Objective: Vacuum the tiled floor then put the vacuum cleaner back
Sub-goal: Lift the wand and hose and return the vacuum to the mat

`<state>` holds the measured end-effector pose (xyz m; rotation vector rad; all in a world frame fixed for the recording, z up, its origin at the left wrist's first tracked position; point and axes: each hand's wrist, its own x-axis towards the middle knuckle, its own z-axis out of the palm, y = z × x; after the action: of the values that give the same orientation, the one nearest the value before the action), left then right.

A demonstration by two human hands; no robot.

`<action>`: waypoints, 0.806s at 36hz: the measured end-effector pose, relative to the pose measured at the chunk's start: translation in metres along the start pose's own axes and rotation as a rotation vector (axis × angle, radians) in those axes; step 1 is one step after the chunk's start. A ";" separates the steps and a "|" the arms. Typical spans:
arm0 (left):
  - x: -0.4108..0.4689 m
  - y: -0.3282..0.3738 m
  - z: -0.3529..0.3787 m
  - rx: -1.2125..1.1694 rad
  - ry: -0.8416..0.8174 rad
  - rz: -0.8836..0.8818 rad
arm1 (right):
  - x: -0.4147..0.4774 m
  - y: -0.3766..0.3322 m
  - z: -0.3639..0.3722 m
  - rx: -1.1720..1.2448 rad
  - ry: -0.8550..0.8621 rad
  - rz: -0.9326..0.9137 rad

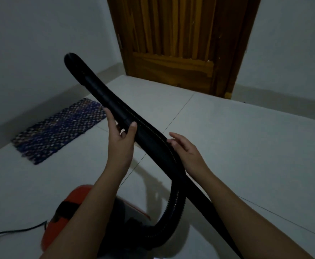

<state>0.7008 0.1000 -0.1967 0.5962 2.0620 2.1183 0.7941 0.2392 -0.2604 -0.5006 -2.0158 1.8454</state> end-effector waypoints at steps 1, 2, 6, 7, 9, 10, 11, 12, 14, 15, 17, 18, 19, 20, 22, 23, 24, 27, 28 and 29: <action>-0.002 0.001 -0.002 0.000 -0.006 0.004 | 0.002 0.005 -0.001 -0.057 0.010 0.040; -0.003 0.002 -0.003 -0.004 -0.009 0.010 | 0.004 0.008 0.000 -0.137 0.012 0.067; -0.011 0.005 -0.006 -0.036 0.010 0.012 | 0.006 0.009 0.006 -0.325 -0.092 0.173; -0.013 0.006 -0.008 -0.047 0.021 0.009 | 0.005 0.007 0.008 -0.310 -0.125 0.205; -0.018 0.008 -0.010 -0.053 0.033 0.000 | 0.002 0.006 0.009 -0.291 -0.129 0.231; -0.020 0.009 -0.010 -0.049 0.035 -0.003 | 0.000 0.005 0.008 -0.285 -0.103 0.220; -0.022 0.011 -0.010 -0.044 0.034 -0.005 | -0.001 0.005 0.006 -0.284 -0.071 0.200; -0.024 0.012 -0.008 -0.039 0.029 -0.008 | -0.003 0.005 0.002 -0.285 -0.041 0.177; -0.026 0.016 -0.003 -0.040 0.014 -0.014 | -0.005 0.004 -0.007 -0.301 0.014 0.122; -0.026 0.017 0.000 -0.046 0.005 -0.018 | -0.006 0.004 -0.013 -0.319 0.047 0.089; -0.026 0.020 0.006 -0.068 -0.011 -0.032 | -0.005 0.003 -0.026 -0.357 0.118 0.025; -0.026 0.022 0.009 -0.079 -0.018 -0.042 | -0.005 0.003 -0.033 -0.371 0.155 -0.003; -0.026 0.024 0.013 -0.087 -0.025 -0.048 | -0.006 0.002 -0.040 -0.384 0.194 -0.029; -0.026 0.025 0.018 -0.094 -0.030 -0.050 | -0.006 0.000 -0.048 -0.396 0.234 -0.055; -0.024 0.029 0.027 -0.110 -0.044 -0.044 | -0.009 -0.005 -0.060 -0.406 0.299 -0.107; -0.023 0.031 0.031 -0.116 -0.057 -0.042 | -0.011 -0.008 -0.065 -0.404 0.319 -0.131; -0.022 0.034 0.035 -0.120 -0.069 -0.042 | -0.011 -0.012 -0.067 -0.398 0.329 -0.157; -0.017 0.039 0.045 -0.117 -0.096 -0.049 | -0.009 -0.027 -0.068 -0.338 0.325 -0.247; -0.016 0.040 0.047 -0.115 -0.104 -0.051 | -0.007 -0.032 -0.065 -0.311 0.311 -0.277; -0.015 0.040 0.049 -0.114 -0.110 -0.052 | -0.007 -0.036 -0.062 -0.294 0.294 -0.300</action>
<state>0.7397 0.1380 -0.1605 0.6220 1.8650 2.1066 0.8295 0.2866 -0.2195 -0.4845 -2.0345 1.2320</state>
